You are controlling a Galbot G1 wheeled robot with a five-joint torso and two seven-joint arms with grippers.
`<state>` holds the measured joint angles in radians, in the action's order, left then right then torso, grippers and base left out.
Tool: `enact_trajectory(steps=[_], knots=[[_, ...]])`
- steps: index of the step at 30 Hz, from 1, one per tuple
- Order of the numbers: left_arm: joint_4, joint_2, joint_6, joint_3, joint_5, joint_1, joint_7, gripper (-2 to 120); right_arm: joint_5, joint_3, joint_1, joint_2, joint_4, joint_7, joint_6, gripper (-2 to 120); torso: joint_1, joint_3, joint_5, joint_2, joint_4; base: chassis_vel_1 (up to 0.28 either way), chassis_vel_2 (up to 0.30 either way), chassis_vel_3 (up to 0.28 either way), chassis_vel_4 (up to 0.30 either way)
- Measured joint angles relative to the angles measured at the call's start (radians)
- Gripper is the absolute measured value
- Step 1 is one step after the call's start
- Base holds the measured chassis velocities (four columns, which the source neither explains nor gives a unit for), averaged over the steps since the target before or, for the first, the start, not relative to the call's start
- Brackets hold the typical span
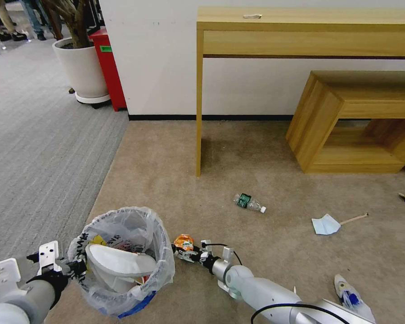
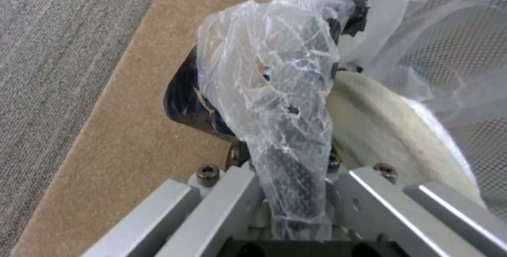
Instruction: Pick up the trash bin and place the garbage on the floor into it.
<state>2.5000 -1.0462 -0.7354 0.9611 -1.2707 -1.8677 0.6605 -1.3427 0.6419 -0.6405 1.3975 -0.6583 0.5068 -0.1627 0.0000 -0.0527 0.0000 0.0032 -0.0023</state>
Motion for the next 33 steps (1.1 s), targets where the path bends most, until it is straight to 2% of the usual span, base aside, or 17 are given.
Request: enact_trajectory(steps=[2, 4, 6, 8, 9, 12, 13, 15, 20, 33], knots=[[0.000, -0.001, 0.000, 0.000, 0.000, 0.000, 0.000, 1, 0.004, 0.000, 0.001, 0.003, 0.002, 0.000, 0.000, 88, 0.000, 0.000, 0.0000, 0.000, 0.0000, 0.000, 0.000, 0.000, 0.000], [0.000, -0.001, 0.000, 0.000, 0.001, -0.001, 0.000, 1, 0.009, 0.000, 0.001, 0.006, 0.003, 0.000, -0.002, 80, 0.000, 0.000, 0.0000, 0.000, 0.0000, 0.000, 0.000, 0.000, 0.000], [0.000, -0.001, 0.000, 0.000, 0.001, -0.002, 0.000, 1, 0.012, 0.000, 0.001, 0.006, 0.003, 0.000, -0.003, 76, 0.000, 0.000, 0.0000, 0.000, 0.0000, 0.000, 0.000, 0.000, 0.000], [0.000, -0.003, 0.000, 0.000, 0.002, -0.003, 0.000, 1, 0.022, 0.000, 0.000, 0.007, 0.004, 0.000, -0.009, 65, 0.000, 0.000, 0.0000, 0.000, 0.0000, 0.000, 0.000, 0.000, 0.000], [0.000, -0.003, 0.000, 0.000, 0.002, -0.003, 0.000, 1, 0.022, 0.000, 0.000, 0.007, 0.004, 0.000, -0.009, 65, 0.000, 0.000, 0.0000, 0.000, 0.0000, 0.000, 0.000, 0.000, 0.000], [0.000, -0.006, 0.000, -0.003, 0.003, -0.005, 0.000, 1, 0.033, 0.000, -0.002, 0.006, 0.008, 0.000, -0.016, 51, 0.000, 0.000, 0.0000, 0.000, 0.0000, 0.000, 0.000, 0.000, 0.000], [0.000, -0.006, 0.000, -0.003, 0.003, -0.005, 0.000, 1, 0.033, 0.000, -0.002, 0.006, 0.008, 0.000, -0.016, 51, 0.000, 0.000, 0.0000, 0.000, 0.0000, 0.000, 0.000, 0.000, 0.000], [0.000, -0.007, 0.000, -0.005, 0.005, -0.005, 0.000, 1, 0.039, 0.000, -0.003, 0.005, 0.009, 0.002, -0.021, 39, 0.000, 0.000, 0.0001, 0.000, 0.0000, 0.000, 0.000, 0.000, 0.000], [0.000, -0.009, 0.000, -0.009, 0.006, -0.005, 0.000, 1, 0.055, 0.000, -0.007, -0.002, 0.012, 0.015, -0.035, 28, 0.000, 0.000, 0.0003, 0.000, 0.0001, 0.000, 0.000, 0.000, 0.000], [0.000, -0.008, 0.001, -0.013, 0.005, 0.003, -0.001, 1, 0.076, -0.001, -0.009, -0.009, 0.022, 0.031, -0.060, 26, 0.000, 0.000, 0.0001, 0.000, 0.0001, 0.000, 0.000, 0.000, 0.000]])
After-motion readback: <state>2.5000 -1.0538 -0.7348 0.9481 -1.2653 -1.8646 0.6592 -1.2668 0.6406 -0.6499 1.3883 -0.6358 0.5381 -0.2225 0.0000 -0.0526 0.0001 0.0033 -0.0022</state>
